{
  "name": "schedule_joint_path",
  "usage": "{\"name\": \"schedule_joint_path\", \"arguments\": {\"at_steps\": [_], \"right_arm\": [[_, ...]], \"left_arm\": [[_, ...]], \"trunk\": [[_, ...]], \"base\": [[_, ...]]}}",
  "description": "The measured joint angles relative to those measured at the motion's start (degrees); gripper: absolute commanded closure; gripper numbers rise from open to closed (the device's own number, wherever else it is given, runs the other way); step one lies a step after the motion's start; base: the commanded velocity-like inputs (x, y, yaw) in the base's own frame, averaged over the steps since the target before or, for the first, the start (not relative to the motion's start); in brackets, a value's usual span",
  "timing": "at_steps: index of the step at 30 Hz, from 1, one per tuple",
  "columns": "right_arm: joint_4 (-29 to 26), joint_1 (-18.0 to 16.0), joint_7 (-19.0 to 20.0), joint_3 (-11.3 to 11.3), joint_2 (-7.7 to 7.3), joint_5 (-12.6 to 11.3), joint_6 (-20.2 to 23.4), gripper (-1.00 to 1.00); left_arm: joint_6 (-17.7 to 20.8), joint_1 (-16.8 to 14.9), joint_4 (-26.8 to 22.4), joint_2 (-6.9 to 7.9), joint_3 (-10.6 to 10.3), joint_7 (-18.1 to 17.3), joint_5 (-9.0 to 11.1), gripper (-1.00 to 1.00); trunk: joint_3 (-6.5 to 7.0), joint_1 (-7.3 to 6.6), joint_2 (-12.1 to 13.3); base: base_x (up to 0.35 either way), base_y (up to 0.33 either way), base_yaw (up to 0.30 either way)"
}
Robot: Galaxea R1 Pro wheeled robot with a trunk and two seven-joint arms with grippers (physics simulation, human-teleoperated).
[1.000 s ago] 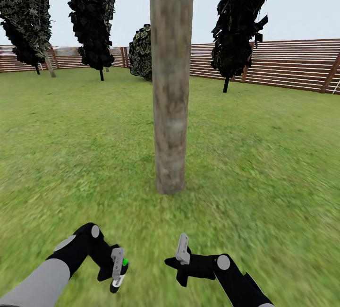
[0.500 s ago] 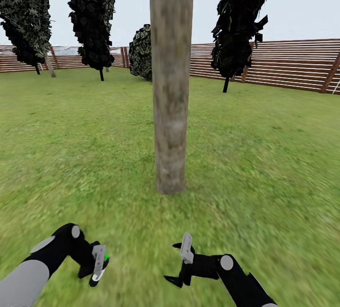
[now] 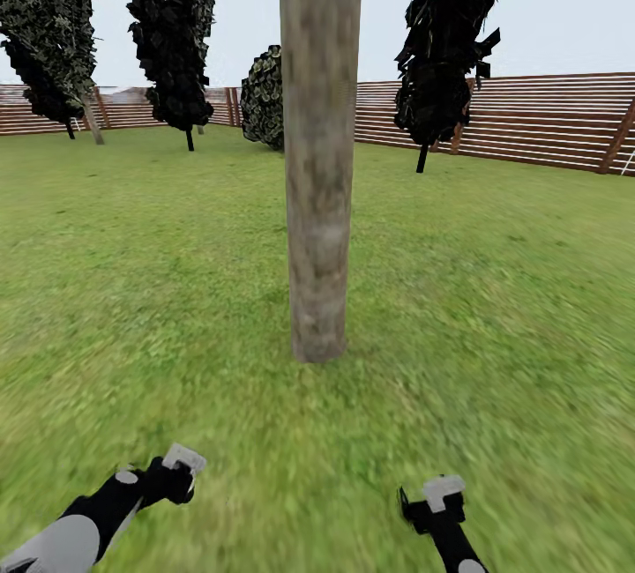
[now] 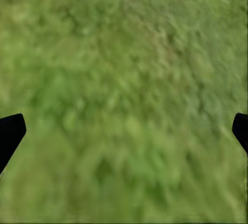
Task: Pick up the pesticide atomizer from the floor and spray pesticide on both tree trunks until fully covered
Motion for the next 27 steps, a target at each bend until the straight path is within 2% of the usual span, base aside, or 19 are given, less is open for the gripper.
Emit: {"name": "schedule_joint_path", "arguments": {"at_steps": [2, 3, 4, 6, 7, 8, 11, 14, 17, 22, 27], "right_arm": [[1.24, 0.15, -1.17, -0.03, -0.25, -3.34, -4.47, -1.0], [2.02, 0.51, -1.55, -0.08, -0.48, -5.85, -6.94, -1.0], [2.35, 0.85, -1.72, -0.07, -0.69, -7.66, -8.4, -1.0], [2.86, 1.85, -1.78, -0.15, -2.21, -12.61, -11.98, -1.0], [3.02, 2.18, -1.7, -0.06, -3.01, -13.81, -12.97, -1.0], [3.13, 2.53, -1.61, 0.07, -3.58, -14.61, -13.78, -1.0], [3.17, 2.94, -1.54, 0.26, -3.68, -14.91, -14.06, -1.0], [3.22, 3.08, -1.53, 0.32, -3.61, -14.96, -14.08, -1.0], [3.28, 3.09, -1.64, 0.33, -3.51, -15.02, -14.07, -1.0], [4.09, 3.13, -1.69, 0.32, -3.41, -15.1, -14.07, -1.0], [4.72, 3.14, -1.7, 0.26, -3.35, -15.19, -14.07, -1.0]], "left_arm": [[-4.63, 0.23, 2.33, -0.04, 0.3, 2.94, 4.43, 1.0], [-7.95, 0.85, 3.17, -0.06, 0.34, 4.18, 7.07, 1.0], [-9.7, 1.44, 3.48, -0.09, 0.35, 4.71, 8.59, 1.0], [-12.61, 3.31, 3.87, -0.19, 0.33, 5.38, 12.4, 1.0], [-13.81, 3.9, 3.92, -0.39, 0.36, 5.46, 14.2, 1.0], [-15.36, 4.39, 4.0, -1.36, 0.12, 5.43, 15.84, 1.0], [-15.97, 5.34, 4.17, -2.52, 0.04, 5.37, 16.34, 1.0], [-16.02, 6.11, 4.22, -2.92, -0.36, 4.99, 16.4, 1.0], [-16.17, 6.52, 4.25, -3.03, -0.77, 4.8, 15.36, 1.0], [-15.72, 6.63, 3.77, -2.95, -0.16, 5.58, 15.27, 1.0], [-15.38, 6.64, 3.56, -3.07, -0.11, 8.04, 15.29, 1.0]], "trunk": [[0.01, 0.0, 0.0], [0.0, 0.0, 0.0], [0.0, 0.0, 0.0], [0.0, 0.0, 0.0], [0.0, 0.0, 0.0], [0.0, 0.0, 0.0], [0.0, 0.0, 0.0], [0.01, 0.0, 0.0], [0.01, 0.0, 0.0], [0.01, 0.0, 0.0], [0.01, 0.0, 0.0]], "base": [[0.0, 0.0, 0.0], [0.0, 0.0, 0.0], [0.0, 0.0, 0.0], [0.0, 0.0, 0.0], [0.0, 0.0, 0.0], [0.0, 0.0, 0.0], [0.0, 0.0, 0.0], [0.0, 0.0, 0.0], [0.017, -0.01, 0.0], [0.231, -0.157, 0.0], [0.279, -0.195, -0.086]]}}
